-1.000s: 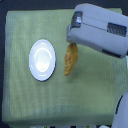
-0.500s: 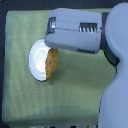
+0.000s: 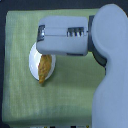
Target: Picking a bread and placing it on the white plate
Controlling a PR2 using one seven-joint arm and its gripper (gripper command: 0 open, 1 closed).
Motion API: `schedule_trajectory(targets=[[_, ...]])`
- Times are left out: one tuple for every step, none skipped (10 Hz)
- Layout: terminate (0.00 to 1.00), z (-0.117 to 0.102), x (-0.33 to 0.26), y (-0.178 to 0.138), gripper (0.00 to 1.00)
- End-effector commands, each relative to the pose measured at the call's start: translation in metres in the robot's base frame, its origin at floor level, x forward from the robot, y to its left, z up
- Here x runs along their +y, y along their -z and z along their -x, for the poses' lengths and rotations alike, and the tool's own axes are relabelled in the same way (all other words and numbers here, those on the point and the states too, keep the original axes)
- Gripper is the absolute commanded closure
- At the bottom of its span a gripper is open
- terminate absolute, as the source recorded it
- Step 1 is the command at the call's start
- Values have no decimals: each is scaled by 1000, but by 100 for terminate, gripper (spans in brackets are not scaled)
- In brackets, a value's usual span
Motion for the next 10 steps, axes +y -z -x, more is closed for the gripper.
schedule_trajectory(targets=[[0, -27, 3, 6, 100], [0, -30, 1, 6, 100], [0, -30, 1, 7, 100], [0, -28, 11, 9, 100], [0, -27, 15, 10, 100], [0, -29, 15, 10, 100], [0, -31, 13, 13, 100], [0, -30, 12, 17, 100], [0, -24, 8, 22, 0], [0, -21, 6, 24, 0]])
